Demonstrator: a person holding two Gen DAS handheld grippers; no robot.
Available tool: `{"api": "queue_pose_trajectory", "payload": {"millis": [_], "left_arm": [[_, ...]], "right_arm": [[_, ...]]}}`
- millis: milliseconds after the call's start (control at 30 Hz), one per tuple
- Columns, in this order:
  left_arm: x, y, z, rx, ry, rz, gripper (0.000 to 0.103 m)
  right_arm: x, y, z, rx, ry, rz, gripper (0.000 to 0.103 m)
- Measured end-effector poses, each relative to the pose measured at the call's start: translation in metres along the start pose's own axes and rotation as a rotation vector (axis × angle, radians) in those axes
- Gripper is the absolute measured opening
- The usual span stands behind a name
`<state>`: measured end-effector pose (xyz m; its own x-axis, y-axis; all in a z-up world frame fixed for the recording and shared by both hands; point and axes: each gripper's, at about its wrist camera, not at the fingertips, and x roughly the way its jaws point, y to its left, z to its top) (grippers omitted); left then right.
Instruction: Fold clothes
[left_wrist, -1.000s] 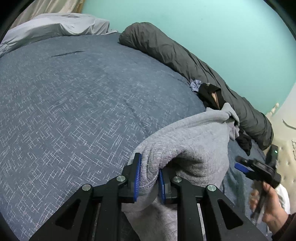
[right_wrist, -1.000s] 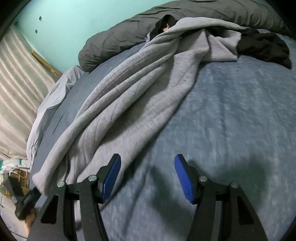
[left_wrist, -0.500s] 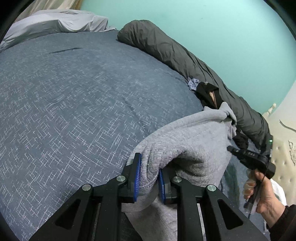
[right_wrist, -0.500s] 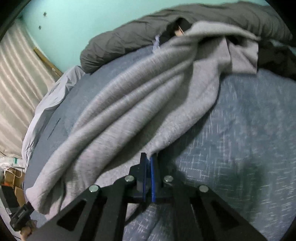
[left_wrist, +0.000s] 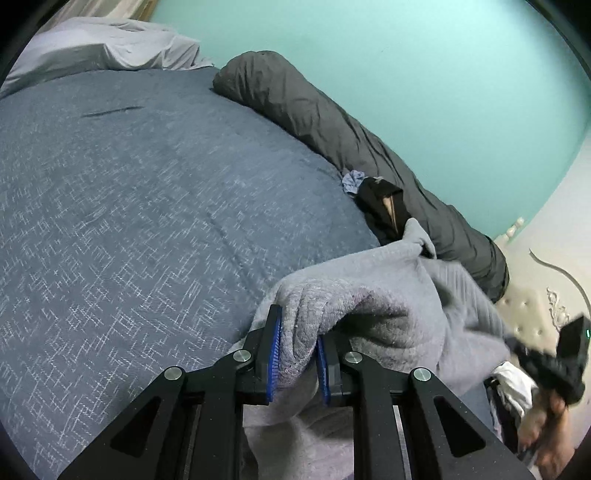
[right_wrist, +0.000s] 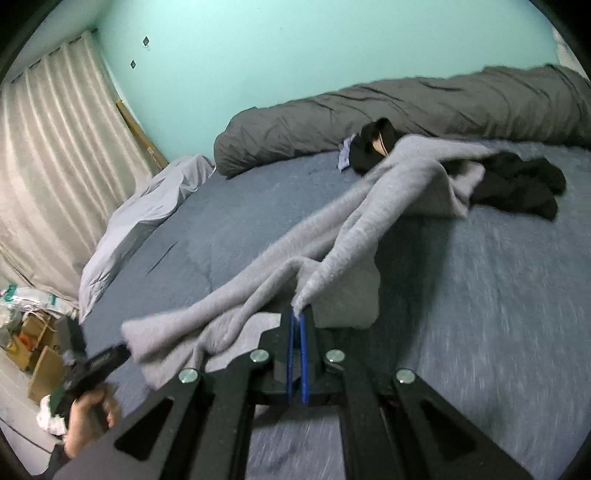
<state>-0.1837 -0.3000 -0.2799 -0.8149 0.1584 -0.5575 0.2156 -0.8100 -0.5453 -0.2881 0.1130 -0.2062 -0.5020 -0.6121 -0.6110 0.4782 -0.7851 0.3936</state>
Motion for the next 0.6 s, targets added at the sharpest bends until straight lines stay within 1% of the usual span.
{"api": "queue_pose_trajectory", "payload": {"millis": [67, 200, 267, 333, 367, 400, 433, 467, 500, 533, 600], "left_arm": [[-0.002, 0.001, -0.001, 0.001, 0.001, 0.006, 0.017], [-0.002, 0.006, -0.003, -0.011, 0.014, 0.018, 0.017], [-0.001, 0.009, -0.004, -0.009, 0.020, 0.024, 0.017], [0.000, 0.011, -0.004, -0.008, 0.023, 0.027, 0.017], [0.001, 0.013, -0.004, -0.012, 0.025, 0.027, 0.017], [0.002, 0.015, -0.004, -0.019, 0.026, 0.028, 0.017], [0.003, 0.017, -0.003, -0.025, 0.027, 0.028, 0.017], [0.004, 0.019, -0.003, -0.032, 0.028, 0.029, 0.017], [0.005, 0.021, -0.003, -0.038, 0.029, 0.029, 0.017], [0.005, 0.023, -0.003, -0.043, 0.030, 0.029, 0.017], [0.006, 0.025, -0.003, -0.051, 0.030, 0.029, 0.017]], "right_arm": [[-0.008, 0.002, -0.018, -0.009, 0.027, -0.012, 0.002], [0.009, -0.001, -0.064, 0.060, 0.117, -0.015, 0.002], [0.021, -0.004, -0.080, 0.082, 0.152, -0.001, 0.003], [0.029, -0.007, -0.093, 0.102, 0.175, 0.021, 0.003], [0.031, -0.009, -0.094, 0.104, 0.174, 0.023, 0.006], [0.032, -0.014, -0.092, 0.113, 0.166, 0.025, 0.006], [0.031, -0.019, -0.090, 0.123, 0.156, 0.025, 0.010], [0.028, -0.025, -0.085, 0.137, 0.136, 0.013, 0.025], [0.024, -0.034, -0.080, 0.153, 0.109, -0.015, 0.036], [0.021, -0.042, -0.074, 0.169, 0.082, -0.044, 0.055], [0.020, -0.064, -0.060, 0.217, 0.046, -0.086, 0.056]]}}
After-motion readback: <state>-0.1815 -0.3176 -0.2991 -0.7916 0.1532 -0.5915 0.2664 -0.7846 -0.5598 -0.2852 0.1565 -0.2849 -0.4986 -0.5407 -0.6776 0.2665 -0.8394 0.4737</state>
